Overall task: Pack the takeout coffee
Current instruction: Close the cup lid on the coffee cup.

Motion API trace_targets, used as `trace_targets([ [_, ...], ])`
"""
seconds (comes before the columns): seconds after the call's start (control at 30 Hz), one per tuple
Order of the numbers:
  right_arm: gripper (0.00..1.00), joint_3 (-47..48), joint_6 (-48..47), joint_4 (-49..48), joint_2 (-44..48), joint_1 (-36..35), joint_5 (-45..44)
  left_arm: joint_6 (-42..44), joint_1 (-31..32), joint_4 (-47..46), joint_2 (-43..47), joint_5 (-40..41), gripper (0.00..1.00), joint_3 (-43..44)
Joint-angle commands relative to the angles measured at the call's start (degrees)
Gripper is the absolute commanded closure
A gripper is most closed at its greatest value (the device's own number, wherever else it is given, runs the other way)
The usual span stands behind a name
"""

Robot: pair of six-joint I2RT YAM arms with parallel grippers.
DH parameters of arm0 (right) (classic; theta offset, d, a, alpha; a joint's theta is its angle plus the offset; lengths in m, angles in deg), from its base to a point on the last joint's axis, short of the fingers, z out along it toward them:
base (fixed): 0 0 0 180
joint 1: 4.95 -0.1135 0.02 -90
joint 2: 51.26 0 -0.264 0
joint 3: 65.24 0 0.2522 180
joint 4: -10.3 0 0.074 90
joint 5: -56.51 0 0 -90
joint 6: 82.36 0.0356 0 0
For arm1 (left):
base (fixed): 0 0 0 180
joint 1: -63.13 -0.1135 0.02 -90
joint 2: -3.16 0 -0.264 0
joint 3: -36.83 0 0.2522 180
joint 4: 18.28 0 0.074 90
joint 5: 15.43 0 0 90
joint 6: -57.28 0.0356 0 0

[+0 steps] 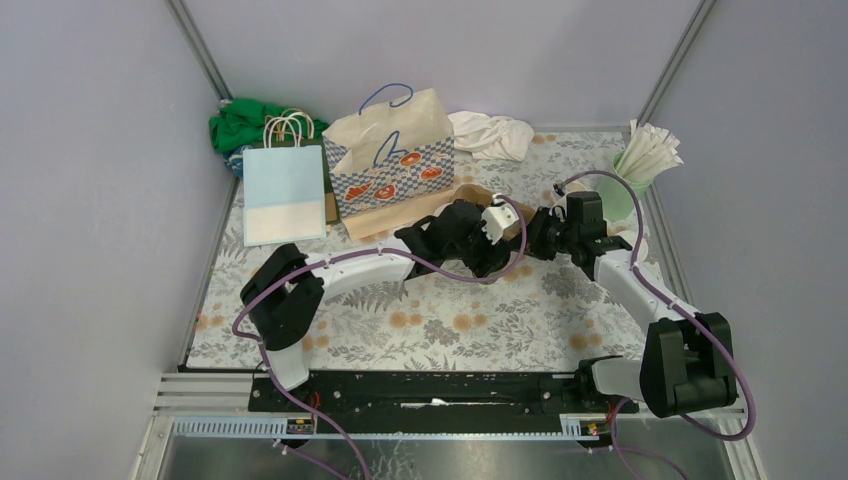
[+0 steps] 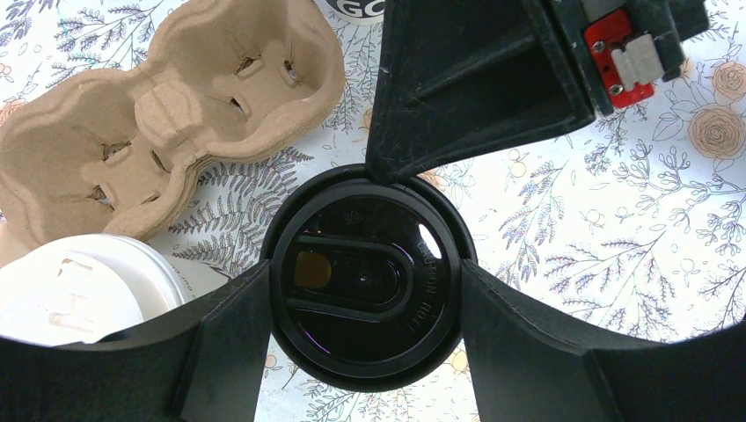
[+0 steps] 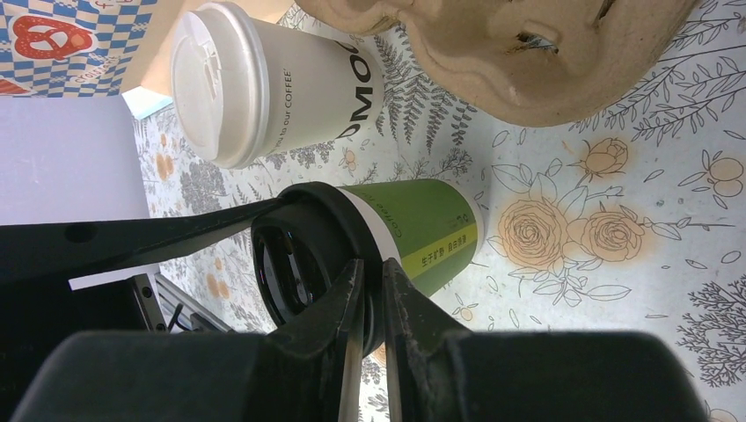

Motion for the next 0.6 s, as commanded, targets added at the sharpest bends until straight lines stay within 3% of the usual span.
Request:
trace_targets([
  [0.0, 0.83, -4.44, -1.69, 6.80, -4.60, -0.13, -4.67, -1.61, 0.98, 12.20, -3.55, -3.94, 0.45, -3.92],
  [0.57, 0.82, -7.49, -1.15, 6.66, -8.40, 0.48, -5.54, -1.92, 1.16, 11.43, -3.65, -4.35, 0.46, -4.38],
])
